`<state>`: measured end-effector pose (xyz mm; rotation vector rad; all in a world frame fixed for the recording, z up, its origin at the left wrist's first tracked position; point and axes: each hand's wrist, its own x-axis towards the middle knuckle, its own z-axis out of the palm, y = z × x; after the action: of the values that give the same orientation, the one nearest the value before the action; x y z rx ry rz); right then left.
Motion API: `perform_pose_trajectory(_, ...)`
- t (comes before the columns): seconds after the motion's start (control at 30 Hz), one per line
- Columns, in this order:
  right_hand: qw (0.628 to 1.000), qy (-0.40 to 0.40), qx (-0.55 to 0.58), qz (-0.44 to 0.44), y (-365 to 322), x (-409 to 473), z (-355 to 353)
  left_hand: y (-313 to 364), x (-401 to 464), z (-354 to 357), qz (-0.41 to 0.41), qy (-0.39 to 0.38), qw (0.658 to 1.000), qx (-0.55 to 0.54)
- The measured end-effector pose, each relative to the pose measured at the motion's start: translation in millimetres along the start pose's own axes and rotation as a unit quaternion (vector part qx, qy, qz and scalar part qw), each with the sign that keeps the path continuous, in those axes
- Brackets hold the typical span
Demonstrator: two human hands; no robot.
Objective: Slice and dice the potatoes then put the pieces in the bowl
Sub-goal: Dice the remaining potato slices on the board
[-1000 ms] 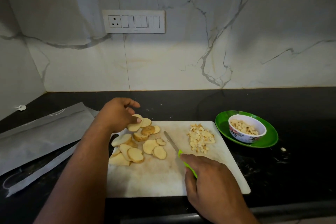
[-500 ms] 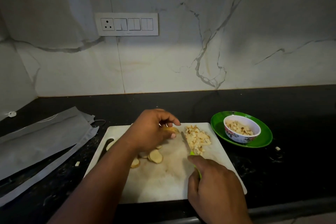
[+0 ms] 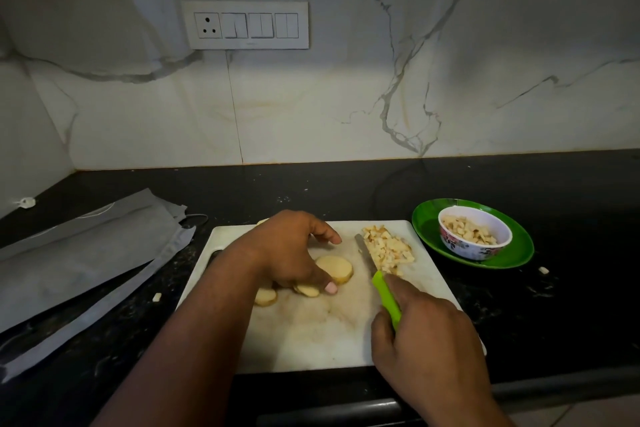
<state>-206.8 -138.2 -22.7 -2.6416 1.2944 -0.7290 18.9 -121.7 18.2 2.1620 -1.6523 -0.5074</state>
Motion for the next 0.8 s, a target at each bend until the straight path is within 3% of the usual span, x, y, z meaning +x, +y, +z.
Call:
perform_pose_trajectory(0.23,0.999,-0.015,0.038,0.011,-3,2,-4,2,5,6,-0.001,0.005,1.000,0.018)
perform_pose_trajectory(0.57,1.000,-0.025,0.005,-0.017,-3,18,-10,12,7,13,0.013,0.013,0.999,0.037)
perform_pose_trajectory(0.8,0.998,-0.040,-0.033,-0.024,-10,22,-22,17,12,17,-0.028,0.035,0.999,0.023)
